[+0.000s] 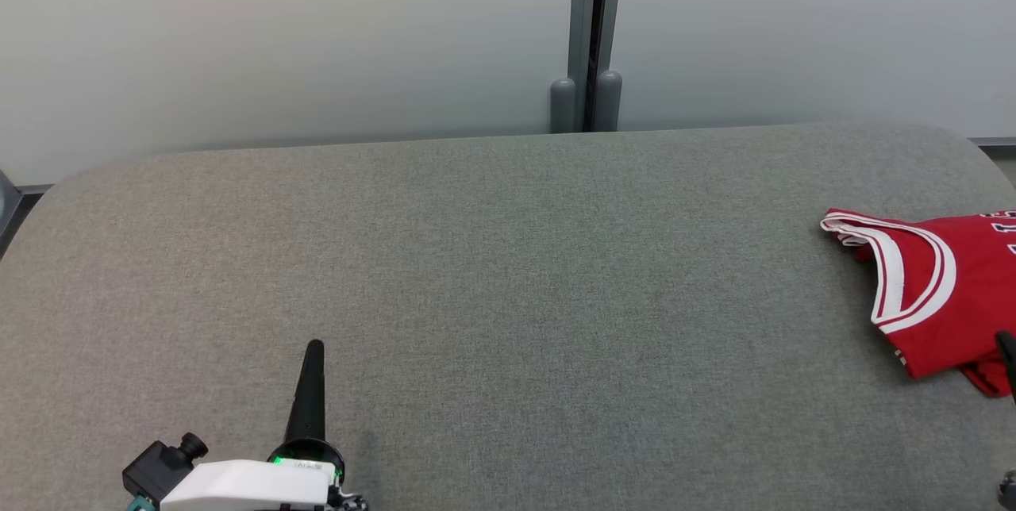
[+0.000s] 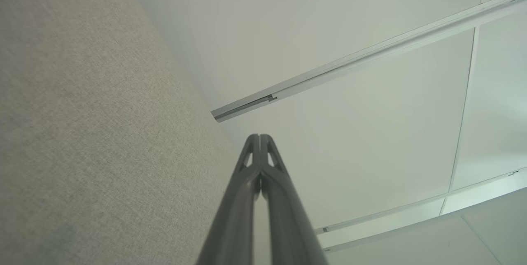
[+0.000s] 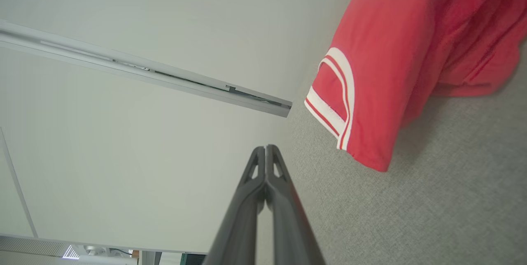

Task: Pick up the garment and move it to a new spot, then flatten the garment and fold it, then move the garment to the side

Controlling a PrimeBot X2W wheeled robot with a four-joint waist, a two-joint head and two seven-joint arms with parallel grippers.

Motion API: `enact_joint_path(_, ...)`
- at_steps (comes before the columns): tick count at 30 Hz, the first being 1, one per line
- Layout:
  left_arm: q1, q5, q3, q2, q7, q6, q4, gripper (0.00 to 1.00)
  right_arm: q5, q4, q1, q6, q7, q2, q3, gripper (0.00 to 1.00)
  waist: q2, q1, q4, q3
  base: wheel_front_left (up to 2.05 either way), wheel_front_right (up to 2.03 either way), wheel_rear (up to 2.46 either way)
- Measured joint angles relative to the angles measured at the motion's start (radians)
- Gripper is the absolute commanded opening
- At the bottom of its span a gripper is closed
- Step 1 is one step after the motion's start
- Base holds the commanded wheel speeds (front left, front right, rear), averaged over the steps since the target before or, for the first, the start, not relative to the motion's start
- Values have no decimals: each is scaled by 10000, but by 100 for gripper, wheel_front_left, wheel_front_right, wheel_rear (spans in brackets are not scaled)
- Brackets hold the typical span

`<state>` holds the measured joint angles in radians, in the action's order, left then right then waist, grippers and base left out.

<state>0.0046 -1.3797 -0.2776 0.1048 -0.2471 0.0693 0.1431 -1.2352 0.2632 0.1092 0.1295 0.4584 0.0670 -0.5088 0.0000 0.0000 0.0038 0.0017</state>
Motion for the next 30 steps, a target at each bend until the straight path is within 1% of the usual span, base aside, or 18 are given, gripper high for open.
enact_joint_path(30,-307,-1812,-127,-418,-100,364,44,0,-2167,405,412,0,1062,92,-920,0,0,1,-25,-1,0,0,0)
